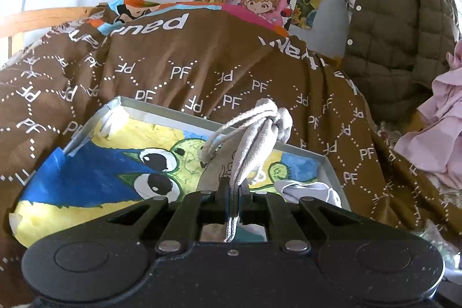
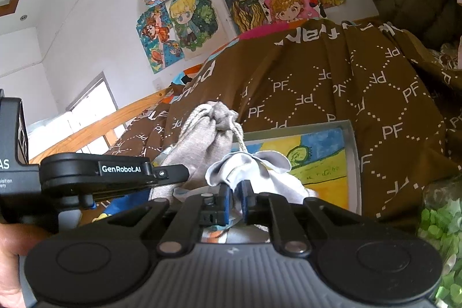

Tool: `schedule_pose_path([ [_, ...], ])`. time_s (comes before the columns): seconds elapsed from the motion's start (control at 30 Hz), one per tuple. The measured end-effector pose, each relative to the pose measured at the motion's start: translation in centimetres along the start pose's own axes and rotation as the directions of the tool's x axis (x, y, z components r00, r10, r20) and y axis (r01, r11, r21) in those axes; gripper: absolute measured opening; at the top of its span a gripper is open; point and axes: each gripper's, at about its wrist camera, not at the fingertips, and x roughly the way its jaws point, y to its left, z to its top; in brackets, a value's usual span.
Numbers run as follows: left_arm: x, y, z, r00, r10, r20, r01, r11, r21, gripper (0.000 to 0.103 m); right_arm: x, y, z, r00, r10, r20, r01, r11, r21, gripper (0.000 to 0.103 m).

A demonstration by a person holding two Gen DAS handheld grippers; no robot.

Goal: Organize soft objects
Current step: 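Carry the pouch with the left tool while the right tool carries the mask to the tray, then open the left tool over the tray while the right tool releases the mask there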

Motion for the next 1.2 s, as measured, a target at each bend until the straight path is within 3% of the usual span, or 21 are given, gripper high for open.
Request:
schedule_pose_path([
  [0.17,-0.1,0.0,-0.1,1.0,-0.018,-0.004,0.018,1.0,-0.004,0.009,0.0,0.1,0.0,1.0,-0.002,-0.001,0.002,1.0,0.0,0.014],
  [0.33,-0.2,0.0,-0.1,1.0,-0.028,-0.003,0.028,0.999,-0.019,0.009,0.0,-0.1,0.0,1.0,-0.011,-0.004,0.012,1.0,0.007,0.025],
  [0.47,-0.2,0.0,-0.1,0.999,-0.036,-0.004,0.036,0.999,-0.029,0.01,0.0,-0.2,0.0,1.0,-0.014,-0.008,0.014,1.0,0.012,0.027],
  [0.6,-0.2,0.1,0.0,0.999,-0.043,-0.007,0.043,0.998,-0.038,0.012,0.0,0.0,0.2,1.0,-0.018,-0.012,0.018,1.0,0.007,0.038],
  [0.73,-0.4,0.1,0.2,0.999,-0.041,-0.012,0.04,0.998,-0.049,0.026,-0.6,0.2,0.6,0.999,-0.035,0.001,0.035,0.999,-0.007,0.058],
  [0.87,-1.2,0.2,0.5,1.0,-0.029,-0.004,0.029,0.997,-0.067,0.052,-1.3,0.3,1.2,0.998,-0.06,0.006,0.06,0.998,-0.023,0.069],
  [1.2,-4.6,1.0,0.8,1.0,-0.001,0.031,0.004,0.995,-0.096,0.071,-4.4,1.4,2.7,0.996,-0.084,0.043,0.085,0.996,-0.034,0.089],
])
